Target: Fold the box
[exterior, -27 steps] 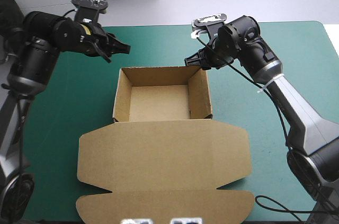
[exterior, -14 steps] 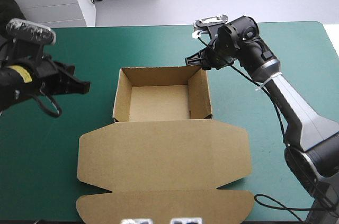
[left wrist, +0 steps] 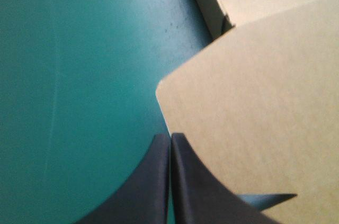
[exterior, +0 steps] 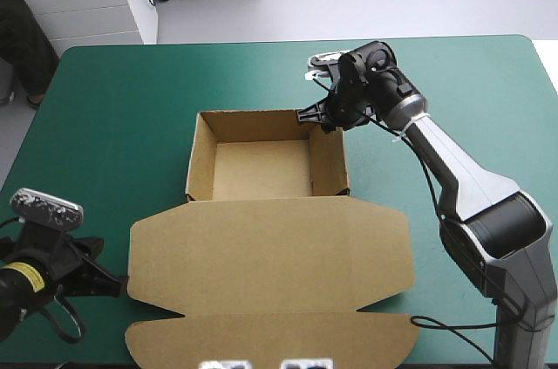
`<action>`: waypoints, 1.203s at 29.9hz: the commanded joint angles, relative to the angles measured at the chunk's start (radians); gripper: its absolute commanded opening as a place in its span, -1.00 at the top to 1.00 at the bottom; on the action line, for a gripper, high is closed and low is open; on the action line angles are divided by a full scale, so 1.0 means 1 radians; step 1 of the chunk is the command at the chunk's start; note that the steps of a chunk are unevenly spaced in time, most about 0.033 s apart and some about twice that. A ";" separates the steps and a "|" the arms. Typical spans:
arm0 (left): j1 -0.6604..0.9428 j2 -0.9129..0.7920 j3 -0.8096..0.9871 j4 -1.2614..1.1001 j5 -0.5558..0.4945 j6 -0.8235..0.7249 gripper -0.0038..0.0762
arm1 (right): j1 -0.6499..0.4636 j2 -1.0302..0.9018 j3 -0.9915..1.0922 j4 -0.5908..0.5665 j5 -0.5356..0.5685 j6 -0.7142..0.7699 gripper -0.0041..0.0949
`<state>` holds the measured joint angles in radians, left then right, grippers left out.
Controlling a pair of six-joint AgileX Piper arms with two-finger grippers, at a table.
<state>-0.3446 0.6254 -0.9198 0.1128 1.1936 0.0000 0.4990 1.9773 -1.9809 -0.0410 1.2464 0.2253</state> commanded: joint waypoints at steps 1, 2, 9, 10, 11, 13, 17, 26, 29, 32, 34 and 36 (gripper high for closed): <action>-0.006 -0.072 0.097 0.009 -0.075 -0.013 0.92 | -0.007 -0.034 -0.027 -0.005 0.002 0.001 0.11; -0.006 -0.095 0.129 0.009 -0.082 -0.013 0.92 | -0.007 -0.029 -0.027 -0.005 0.002 0.001 0.11; -0.006 -0.199 0.283 0.003 -0.113 -0.026 0.92 | -0.007 0.004 -0.025 0.011 0.002 0.002 0.11; -0.006 -0.207 0.296 0.003 -0.113 -0.034 0.92 | -0.007 0.011 -0.025 0.025 0.002 0.009 0.11; -0.006 -0.219 0.316 0.003 -0.113 -0.038 0.92 | -0.007 0.015 -0.022 0.041 0.002 0.014 0.11; -0.006 -0.231 0.339 0.003 -0.113 -0.038 0.92 | -0.007 0.033 -0.019 0.063 0.002 0.014 0.11; -0.006 -0.245 0.369 0.003 -0.124 -0.038 0.92 | -0.007 0.063 -0.017 0.104 0.002 0.011 0.16; -0.006 -0.255 0.404 0.003 -0.129 -0.038 0.92 | -0.007 0.073 -0.017 0.085 0.002 0.011 0.93; -0.006 -0.255 0.404 0.004 -0.129 -0.038 0.92 | -0.014 0.068 -0.017 0.083 0.002 0.013 0.93; -0.006 -0.255 0.404 0.011 -0.129 -0.038 0.92 | -0.043 0.059 -0.017 0.080 0.002 0.013 0.93; -0.006 -0.255 0.404 0.013 -0.129 -0.038 0.92 | -0.073 0.043 -0.017 0.069 0.002 0.002 0.93; -0.006 -0.255 0.404 0.013 -0.129 -0.038 0.92 | -0.111 0.020 -0.017 0.067 0.002 -0.007 0.93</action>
<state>-0.3446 0.3625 -0.4928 0.1147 1.1157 -0.0293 0.4468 2.0996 -1.9753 0.0397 1.2378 0.2392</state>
